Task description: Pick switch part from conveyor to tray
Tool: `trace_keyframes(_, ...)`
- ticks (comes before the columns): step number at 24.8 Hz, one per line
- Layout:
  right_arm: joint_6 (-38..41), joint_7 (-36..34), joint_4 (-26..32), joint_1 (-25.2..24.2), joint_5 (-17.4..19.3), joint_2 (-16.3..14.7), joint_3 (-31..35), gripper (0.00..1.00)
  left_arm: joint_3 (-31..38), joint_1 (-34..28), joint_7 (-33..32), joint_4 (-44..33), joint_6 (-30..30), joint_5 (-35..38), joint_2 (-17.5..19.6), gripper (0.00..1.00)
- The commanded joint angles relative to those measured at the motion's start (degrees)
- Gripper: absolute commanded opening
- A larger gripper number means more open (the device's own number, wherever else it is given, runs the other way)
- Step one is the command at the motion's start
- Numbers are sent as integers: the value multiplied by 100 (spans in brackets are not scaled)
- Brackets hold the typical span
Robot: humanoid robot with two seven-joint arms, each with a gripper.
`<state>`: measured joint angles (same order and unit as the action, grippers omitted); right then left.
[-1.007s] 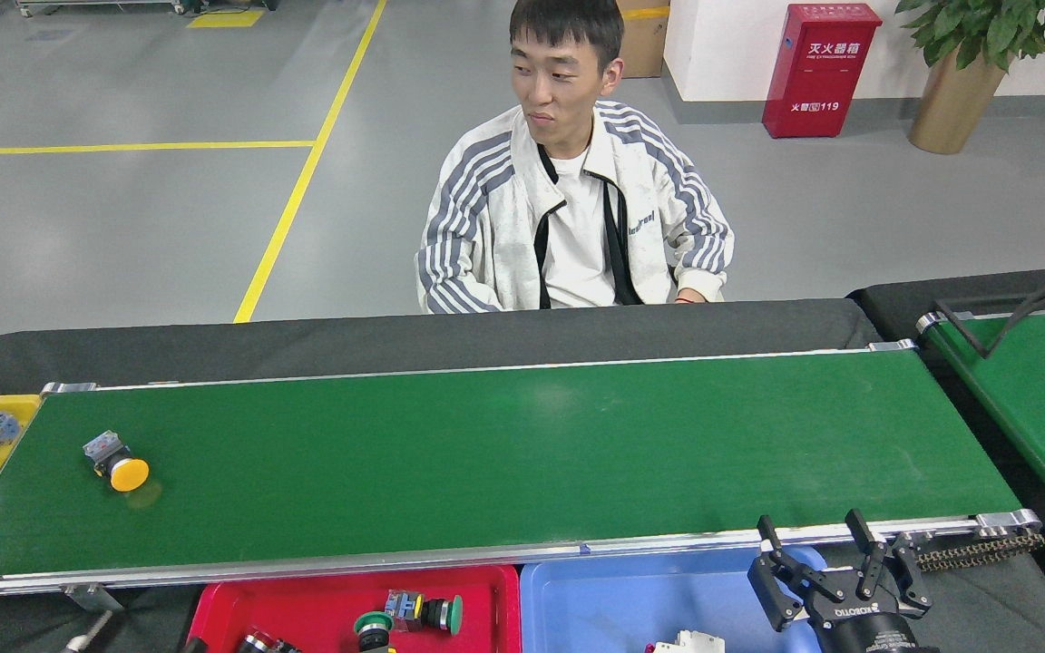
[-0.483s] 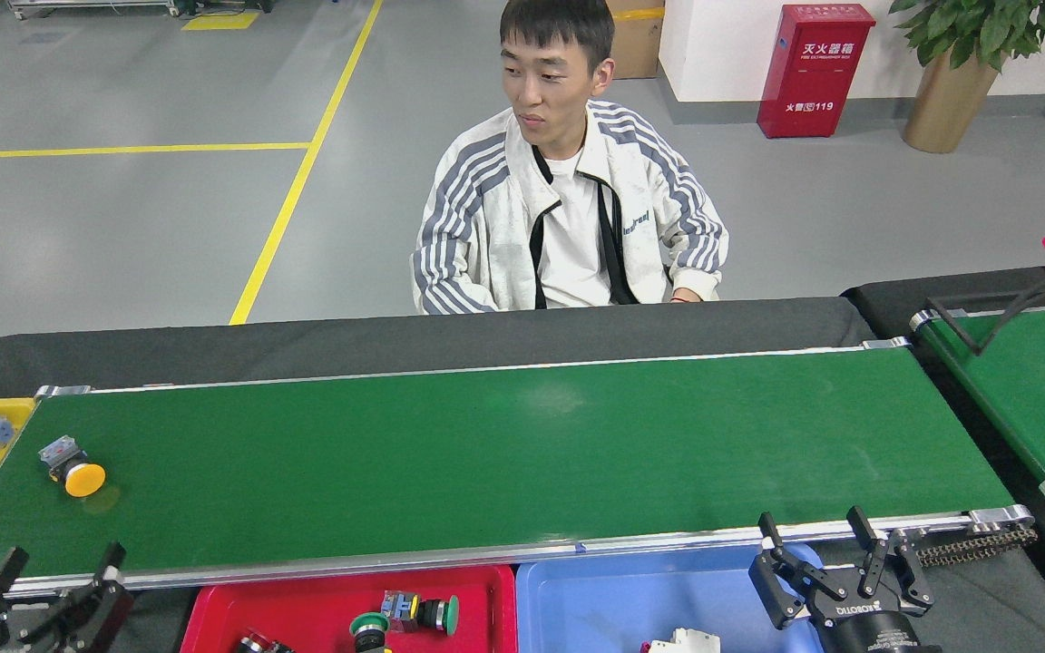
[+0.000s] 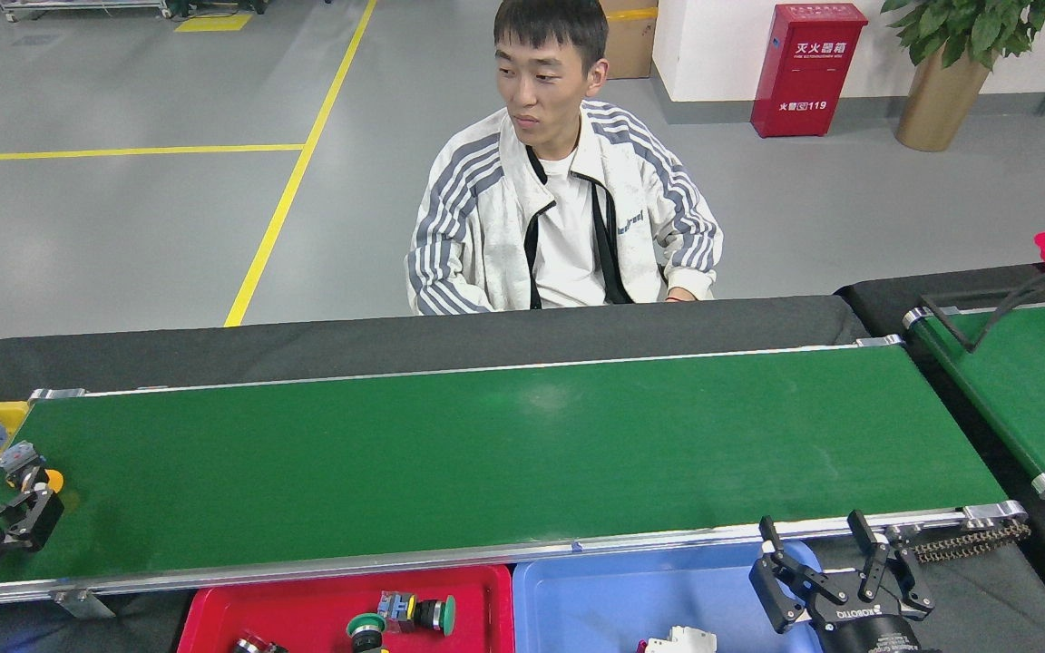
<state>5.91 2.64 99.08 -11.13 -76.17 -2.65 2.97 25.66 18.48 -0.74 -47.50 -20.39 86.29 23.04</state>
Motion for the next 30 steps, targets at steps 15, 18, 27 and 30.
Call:
trace_keyframes(15, 77, -17, 85, 76, 14, -43, -24, 100, -1810, 1966, 1330, 3097, 1151, -596, 588, 5)
trace_keyframes(18, 59, -17, 85, 67, 14, -34, -24, 100, -1749, 1386, 1489, 2148, 378, -711, 561, 4)
trace_keyframes(27, 68, -17, 103, 23, 14, -43, -7, 100, -940, -3754, 1383, -4697, -2461, -1889, 562, 14)
trace_keyframes(30, 77, -17, 103, 15, 14, -51, -7, 100, -1028, -4432, 865, -5437, -2461, -1756, -36, 67)
